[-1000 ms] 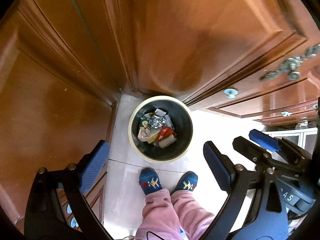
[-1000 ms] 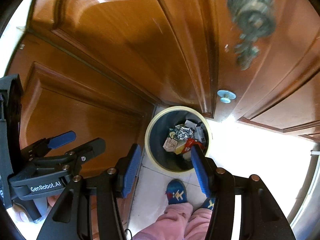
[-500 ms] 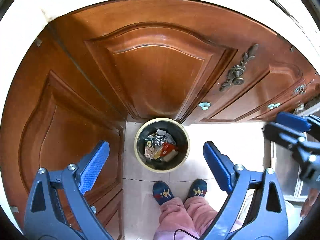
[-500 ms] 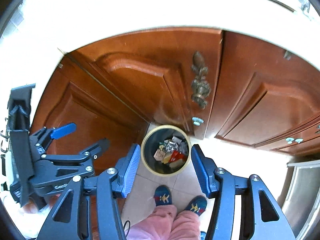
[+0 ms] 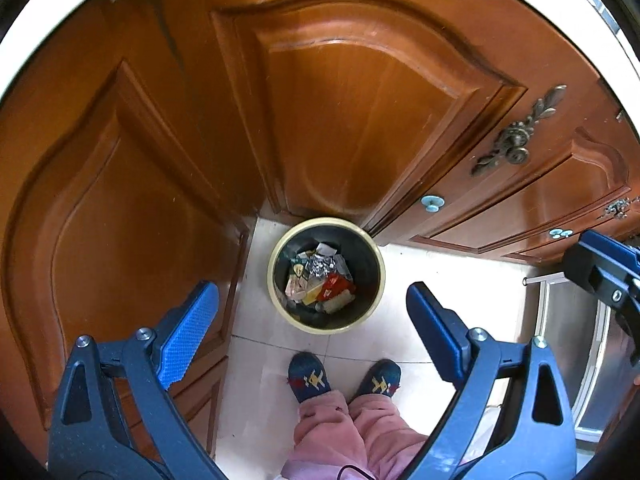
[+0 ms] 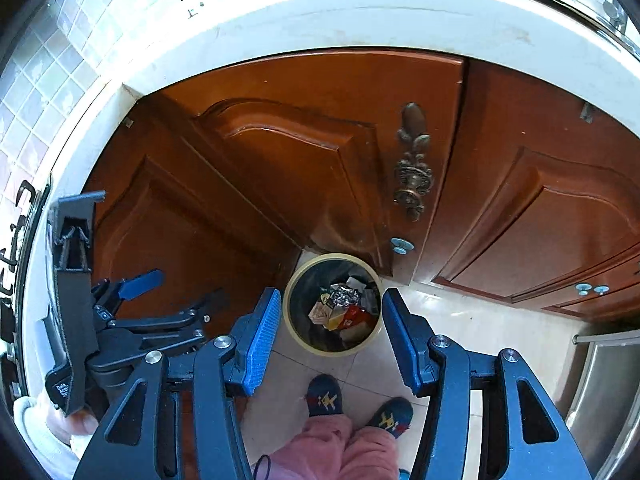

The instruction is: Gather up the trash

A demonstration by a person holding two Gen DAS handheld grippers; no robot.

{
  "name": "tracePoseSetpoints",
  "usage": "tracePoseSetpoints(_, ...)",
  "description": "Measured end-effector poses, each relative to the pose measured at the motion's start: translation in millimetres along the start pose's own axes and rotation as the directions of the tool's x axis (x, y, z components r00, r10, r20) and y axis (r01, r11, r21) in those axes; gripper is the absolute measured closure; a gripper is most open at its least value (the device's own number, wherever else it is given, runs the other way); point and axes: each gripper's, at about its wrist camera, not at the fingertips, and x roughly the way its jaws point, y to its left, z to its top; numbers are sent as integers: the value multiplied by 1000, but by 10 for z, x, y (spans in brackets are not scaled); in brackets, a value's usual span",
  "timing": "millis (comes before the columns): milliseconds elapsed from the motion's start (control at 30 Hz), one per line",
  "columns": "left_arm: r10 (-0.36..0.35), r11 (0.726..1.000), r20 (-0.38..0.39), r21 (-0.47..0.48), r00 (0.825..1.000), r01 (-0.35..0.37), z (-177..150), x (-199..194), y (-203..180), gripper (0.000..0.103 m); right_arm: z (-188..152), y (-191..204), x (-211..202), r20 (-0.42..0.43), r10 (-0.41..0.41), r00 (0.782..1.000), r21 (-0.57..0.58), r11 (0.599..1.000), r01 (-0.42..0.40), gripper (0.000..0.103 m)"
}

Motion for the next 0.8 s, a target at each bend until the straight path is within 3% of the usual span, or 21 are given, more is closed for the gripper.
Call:
tracePoseSetpoints(400,10,998,55,53,998,-13,215,-152,-15,10,104,74,40,38,6,999,11,1000,-7,50)
tracePoseSetpoints(800,-21,999,-10,34,1000,22,100,63,-3,10,167,22,82,45,-27,999,42,999,25,50)
